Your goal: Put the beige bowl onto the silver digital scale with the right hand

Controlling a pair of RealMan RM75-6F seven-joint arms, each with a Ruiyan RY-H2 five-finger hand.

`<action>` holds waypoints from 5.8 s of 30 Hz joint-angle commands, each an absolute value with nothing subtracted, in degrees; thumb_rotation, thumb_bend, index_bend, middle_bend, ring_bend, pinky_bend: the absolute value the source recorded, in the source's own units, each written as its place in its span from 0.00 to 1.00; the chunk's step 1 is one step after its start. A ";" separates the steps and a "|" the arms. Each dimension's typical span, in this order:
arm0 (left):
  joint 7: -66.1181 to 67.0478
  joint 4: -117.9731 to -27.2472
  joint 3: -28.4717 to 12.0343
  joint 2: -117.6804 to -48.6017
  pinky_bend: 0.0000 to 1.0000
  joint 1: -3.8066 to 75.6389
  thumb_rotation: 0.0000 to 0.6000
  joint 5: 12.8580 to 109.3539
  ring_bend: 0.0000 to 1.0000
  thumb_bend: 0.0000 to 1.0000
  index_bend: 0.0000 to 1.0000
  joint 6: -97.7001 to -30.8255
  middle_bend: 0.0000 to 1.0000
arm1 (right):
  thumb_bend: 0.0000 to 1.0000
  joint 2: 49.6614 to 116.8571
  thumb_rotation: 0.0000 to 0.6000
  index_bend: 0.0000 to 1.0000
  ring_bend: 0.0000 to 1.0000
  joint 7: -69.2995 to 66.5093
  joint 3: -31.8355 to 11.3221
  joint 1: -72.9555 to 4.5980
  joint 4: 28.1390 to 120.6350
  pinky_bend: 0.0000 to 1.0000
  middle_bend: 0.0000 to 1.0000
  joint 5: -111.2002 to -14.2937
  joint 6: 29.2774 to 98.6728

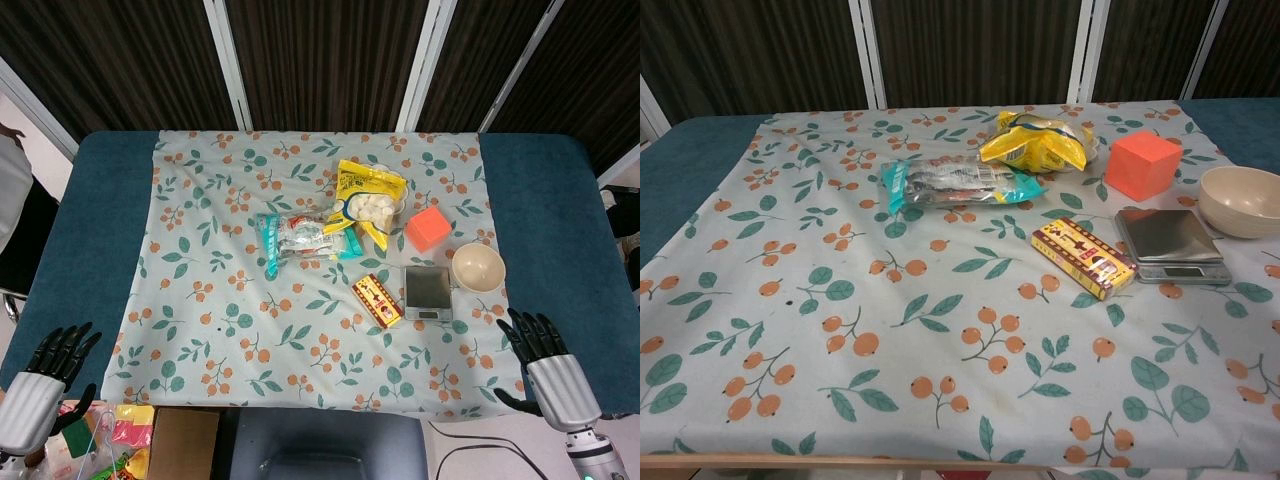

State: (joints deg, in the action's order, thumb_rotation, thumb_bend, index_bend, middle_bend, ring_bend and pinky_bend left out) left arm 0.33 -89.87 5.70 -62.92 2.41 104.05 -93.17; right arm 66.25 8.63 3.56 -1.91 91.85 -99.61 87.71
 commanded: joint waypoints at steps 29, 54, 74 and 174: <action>-3.55 -89.46 6.75 -61.74 0.09 2.70 1.00 105.56 0.01 0.45 0.00 -93.63 0.00 | 0.85 79.37 1.00 0.42 0.00 25.74 -2.60 -18.93 84.87 0.00 0.00 -95.61 63.07; -3.18 -89.62 6.69 -61.72 0.09 2.63 1.00 105.06 0.01 0.45 0.00 -93.33 0.00 | 0.85 85.07 1.00 0.45 0.00 27.72 -3.46 -23.89 77.94 0.00 0.00 -86.29 58.48; -3.07 -89.62 6.90 -61.69 0.09 2.65 1.00 105.42 0.01 0.45 0.00 -93.24 0.00 | 0.85 86.16 1.00 0.45 0.00 28.10 -2.10 -25.33 77.26 0.00 0.00 -84.45 58.91; -2.39 -89.43 7.01 -61.93 0.09 2.15 1.00 105.78 0.01 0.45 0.00 -93.83 0.00 | 0.75 92.79 1.00 0.85 0.02 21.83 -5.17 -30.10 62.36 0.00 0.22 -86.40 69.33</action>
